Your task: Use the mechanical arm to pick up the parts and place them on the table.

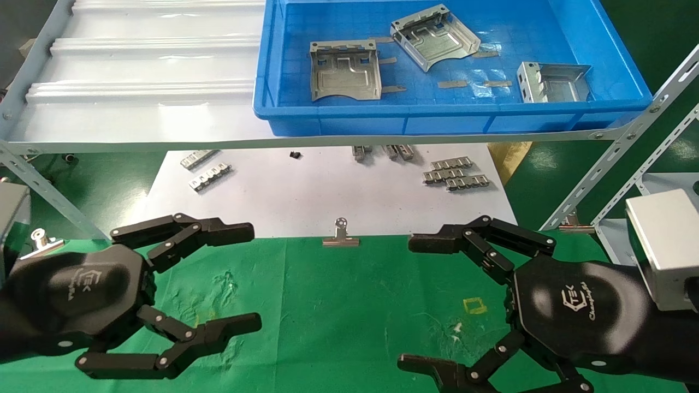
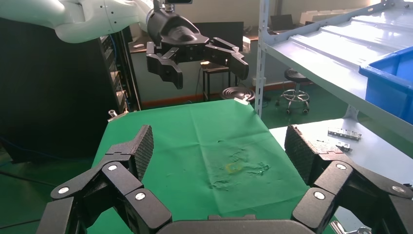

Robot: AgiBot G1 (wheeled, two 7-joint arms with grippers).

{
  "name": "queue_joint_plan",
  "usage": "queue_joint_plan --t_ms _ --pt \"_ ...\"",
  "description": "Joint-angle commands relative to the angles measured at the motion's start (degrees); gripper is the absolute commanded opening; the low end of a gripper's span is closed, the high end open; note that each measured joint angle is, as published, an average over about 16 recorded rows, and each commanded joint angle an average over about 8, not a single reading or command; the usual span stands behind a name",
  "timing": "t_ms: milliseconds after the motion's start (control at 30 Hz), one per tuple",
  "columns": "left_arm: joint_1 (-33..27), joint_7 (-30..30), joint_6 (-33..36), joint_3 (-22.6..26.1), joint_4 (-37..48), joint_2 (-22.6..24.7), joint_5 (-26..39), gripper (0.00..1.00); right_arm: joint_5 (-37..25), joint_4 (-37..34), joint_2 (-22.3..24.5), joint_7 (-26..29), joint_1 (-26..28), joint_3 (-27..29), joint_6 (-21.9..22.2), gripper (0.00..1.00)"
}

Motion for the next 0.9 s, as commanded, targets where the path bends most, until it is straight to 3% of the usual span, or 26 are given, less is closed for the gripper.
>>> queue_joint_plan --t_ms 33,733,900 --pt "0.00 0.00 0.00 0.00 0.00 0.00 0.00 0.00 0.00 0.00 0.00 0.00 0.00 0.00 0.00 1.00" --pt "0.00 0.00 0.00 0.00 0.00 0.00 0.00 0.00 -0.08 0.04 0.03 -0.06 0.26 0.09 0.12 1.00" --pt "0.00 0.00 0.00 0.00 0.00 0.00 0.00 0.00 -2.87 -0.46 -0.89 0.34 4.32 0.01 3.24 1.00"
